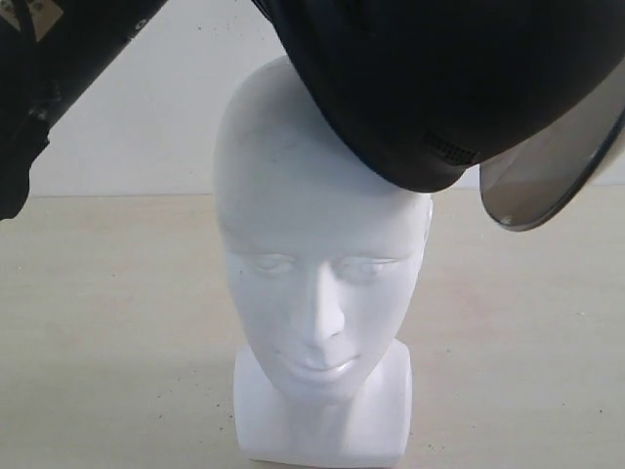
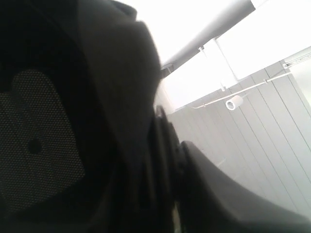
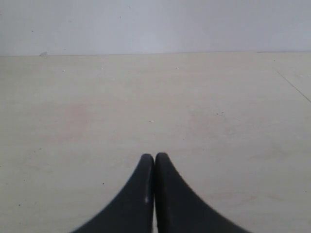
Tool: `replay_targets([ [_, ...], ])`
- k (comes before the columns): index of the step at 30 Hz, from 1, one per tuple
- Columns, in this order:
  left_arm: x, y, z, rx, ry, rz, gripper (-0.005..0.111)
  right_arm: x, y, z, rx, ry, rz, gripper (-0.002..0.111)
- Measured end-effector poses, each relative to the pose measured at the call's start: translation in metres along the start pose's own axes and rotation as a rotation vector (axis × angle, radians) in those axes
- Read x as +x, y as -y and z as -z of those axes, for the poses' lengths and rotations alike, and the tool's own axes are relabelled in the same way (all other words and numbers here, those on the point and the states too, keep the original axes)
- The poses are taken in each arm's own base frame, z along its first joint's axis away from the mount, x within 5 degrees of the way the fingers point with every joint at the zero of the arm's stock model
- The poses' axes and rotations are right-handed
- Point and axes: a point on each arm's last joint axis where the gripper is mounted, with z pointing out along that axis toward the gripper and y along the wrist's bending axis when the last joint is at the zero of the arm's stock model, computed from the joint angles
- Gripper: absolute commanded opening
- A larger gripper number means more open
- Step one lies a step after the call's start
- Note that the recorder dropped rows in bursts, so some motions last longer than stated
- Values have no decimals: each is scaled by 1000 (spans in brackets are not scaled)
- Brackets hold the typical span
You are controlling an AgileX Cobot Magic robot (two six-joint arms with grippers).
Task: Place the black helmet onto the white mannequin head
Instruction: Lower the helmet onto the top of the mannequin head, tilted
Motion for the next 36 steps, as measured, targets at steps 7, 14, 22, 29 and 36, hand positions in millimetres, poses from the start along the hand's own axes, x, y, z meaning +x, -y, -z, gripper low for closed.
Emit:
replay_targets([
  [7, -2, -2, 1, -12, -16, -14, 4, 0, 0, 0, 0, 0, 0, 0],
  [14, -1, -14, 1, -53, -36, -2, 4, 0, 0, 0, 0, 0, 0, 0],
  [22, -8, -17, 5, -83, -47, -16, 4, 0, 0, 0, 0, 0, 0, 0],
  [29, -20, -19, 11, -119, -66, -6, 4, 0, 0, 0, 0, 0, 0, 0],
  [36, -19, -19, 11, -127, -88, -10, 4, 0, 0, 0, 0, 0, 0, 0],
])
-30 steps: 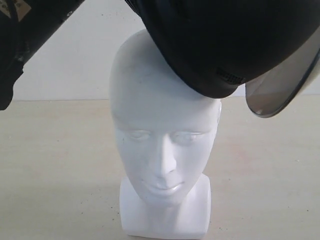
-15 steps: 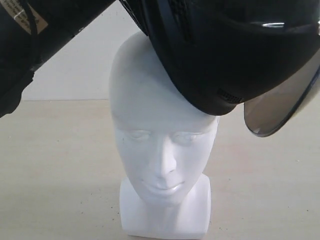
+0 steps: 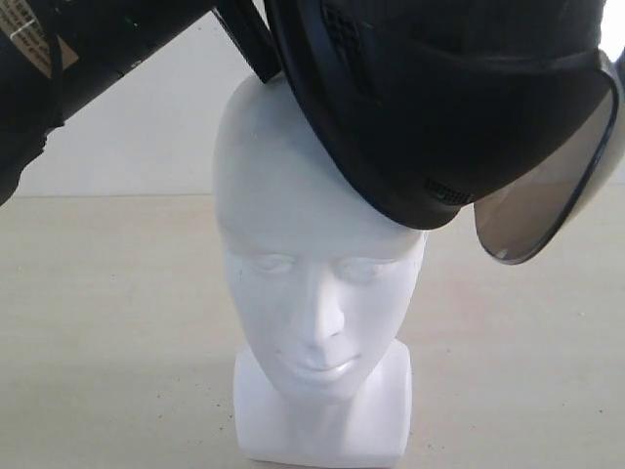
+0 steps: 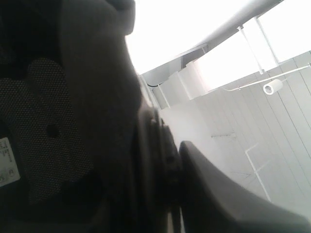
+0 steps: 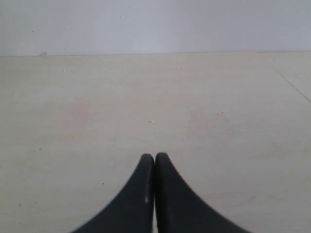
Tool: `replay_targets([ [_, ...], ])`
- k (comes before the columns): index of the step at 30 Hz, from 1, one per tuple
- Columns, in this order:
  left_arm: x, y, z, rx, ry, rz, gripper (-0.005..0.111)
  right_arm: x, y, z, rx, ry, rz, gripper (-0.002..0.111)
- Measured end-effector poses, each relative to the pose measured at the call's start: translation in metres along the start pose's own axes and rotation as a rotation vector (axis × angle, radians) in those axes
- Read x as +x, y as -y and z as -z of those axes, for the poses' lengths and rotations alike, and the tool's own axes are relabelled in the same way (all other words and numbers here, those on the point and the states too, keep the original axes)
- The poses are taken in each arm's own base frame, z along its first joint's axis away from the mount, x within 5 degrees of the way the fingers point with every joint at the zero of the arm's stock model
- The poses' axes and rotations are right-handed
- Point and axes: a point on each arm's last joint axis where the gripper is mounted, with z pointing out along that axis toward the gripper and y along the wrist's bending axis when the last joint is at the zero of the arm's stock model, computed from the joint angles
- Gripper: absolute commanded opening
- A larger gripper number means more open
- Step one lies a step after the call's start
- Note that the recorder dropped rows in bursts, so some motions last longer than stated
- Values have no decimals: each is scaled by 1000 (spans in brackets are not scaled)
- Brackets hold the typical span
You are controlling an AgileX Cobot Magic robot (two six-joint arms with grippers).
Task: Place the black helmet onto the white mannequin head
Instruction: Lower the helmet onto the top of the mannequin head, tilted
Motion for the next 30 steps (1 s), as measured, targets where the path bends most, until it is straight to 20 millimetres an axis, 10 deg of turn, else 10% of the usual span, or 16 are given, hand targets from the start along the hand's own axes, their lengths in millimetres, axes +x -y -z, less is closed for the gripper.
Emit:
replay_targets([
  [30, -4, -2, 2, -47, -30, -21, 4, 0, 0, 0, 0, 0, 0, 0],
])
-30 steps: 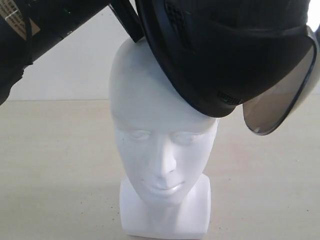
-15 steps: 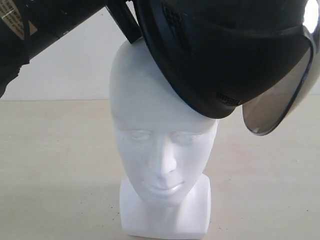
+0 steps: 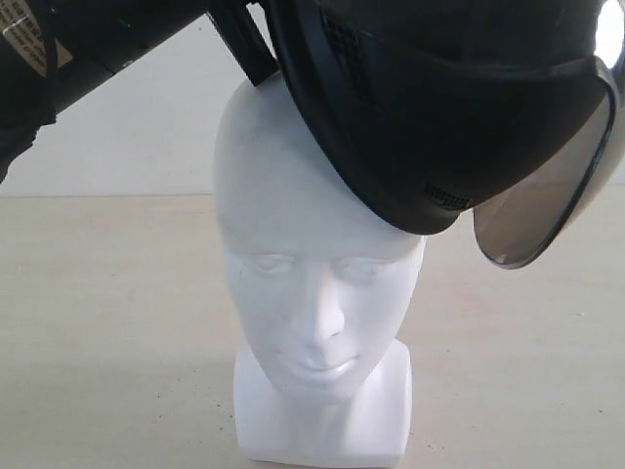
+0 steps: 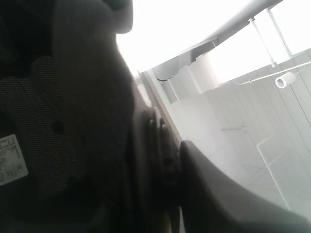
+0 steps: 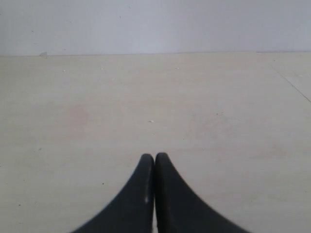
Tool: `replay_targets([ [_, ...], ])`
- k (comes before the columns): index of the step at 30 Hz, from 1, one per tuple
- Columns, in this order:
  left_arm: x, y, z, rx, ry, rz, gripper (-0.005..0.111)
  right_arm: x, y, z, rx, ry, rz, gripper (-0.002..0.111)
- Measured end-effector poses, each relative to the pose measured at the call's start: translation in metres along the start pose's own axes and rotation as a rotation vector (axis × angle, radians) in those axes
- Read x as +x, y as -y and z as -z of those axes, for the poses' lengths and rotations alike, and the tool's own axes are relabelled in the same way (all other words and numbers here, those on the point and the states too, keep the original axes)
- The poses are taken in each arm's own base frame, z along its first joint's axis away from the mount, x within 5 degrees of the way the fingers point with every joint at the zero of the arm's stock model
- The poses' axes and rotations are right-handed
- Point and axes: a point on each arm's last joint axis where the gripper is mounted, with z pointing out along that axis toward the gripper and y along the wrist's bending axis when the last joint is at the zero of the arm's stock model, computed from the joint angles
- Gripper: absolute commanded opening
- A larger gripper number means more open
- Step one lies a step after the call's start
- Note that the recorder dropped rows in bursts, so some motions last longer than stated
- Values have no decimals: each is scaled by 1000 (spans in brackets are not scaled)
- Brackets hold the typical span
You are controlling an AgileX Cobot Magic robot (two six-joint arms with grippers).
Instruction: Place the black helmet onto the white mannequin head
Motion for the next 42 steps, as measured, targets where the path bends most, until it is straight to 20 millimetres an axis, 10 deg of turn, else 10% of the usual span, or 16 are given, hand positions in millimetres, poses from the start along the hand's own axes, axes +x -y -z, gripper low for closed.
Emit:
replay_targets([
  [30, -4, -1, 3, -24, -29, -19, 4, -1, 1, 0, 8, 10, 48, 0],
  [42, -3, -1, 3, -25, -31, -20, 4, -39, -4, 9, -19, 440, 124, 0],
])
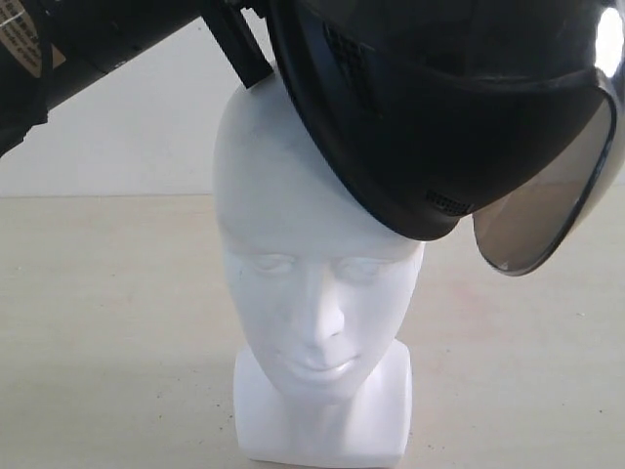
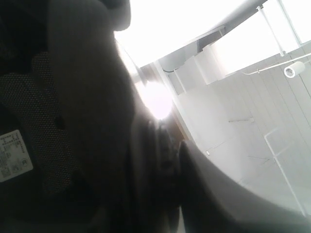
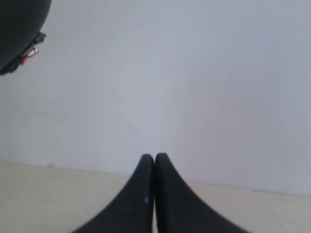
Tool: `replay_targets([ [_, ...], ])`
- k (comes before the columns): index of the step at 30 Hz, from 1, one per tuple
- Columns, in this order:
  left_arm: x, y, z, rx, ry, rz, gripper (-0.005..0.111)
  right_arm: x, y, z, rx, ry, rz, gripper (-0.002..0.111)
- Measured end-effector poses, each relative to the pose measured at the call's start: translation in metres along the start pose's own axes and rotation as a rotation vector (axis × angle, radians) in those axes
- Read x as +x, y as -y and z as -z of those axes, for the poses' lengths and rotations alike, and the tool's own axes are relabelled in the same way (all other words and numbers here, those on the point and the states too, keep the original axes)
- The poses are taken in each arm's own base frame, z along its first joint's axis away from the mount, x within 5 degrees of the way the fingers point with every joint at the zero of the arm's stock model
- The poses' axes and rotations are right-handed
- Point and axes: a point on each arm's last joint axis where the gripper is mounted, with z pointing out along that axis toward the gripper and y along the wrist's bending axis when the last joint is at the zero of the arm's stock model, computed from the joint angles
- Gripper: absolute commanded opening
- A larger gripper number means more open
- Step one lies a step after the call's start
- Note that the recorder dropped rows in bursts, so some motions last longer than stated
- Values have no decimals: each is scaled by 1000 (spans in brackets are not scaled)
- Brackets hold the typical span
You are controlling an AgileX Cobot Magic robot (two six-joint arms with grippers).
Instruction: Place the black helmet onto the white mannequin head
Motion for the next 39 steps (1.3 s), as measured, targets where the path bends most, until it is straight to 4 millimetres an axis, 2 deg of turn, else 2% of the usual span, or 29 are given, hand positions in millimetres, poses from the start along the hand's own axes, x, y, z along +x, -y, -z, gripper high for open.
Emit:
replay_targets([
  [9, -4, 1, 3, 29, 26, 29, 4, -4, 0, 0, -1, 40, -71, 0],
  [20, -10, -14, 31, 85, 179, 169, 4, -4, 0, 0, -2, 40, -97, 0],
  [39, -8, -19, 39, 90, 220, 230, 4, -4, 0, 0, -3, 48, -121, 0],
])
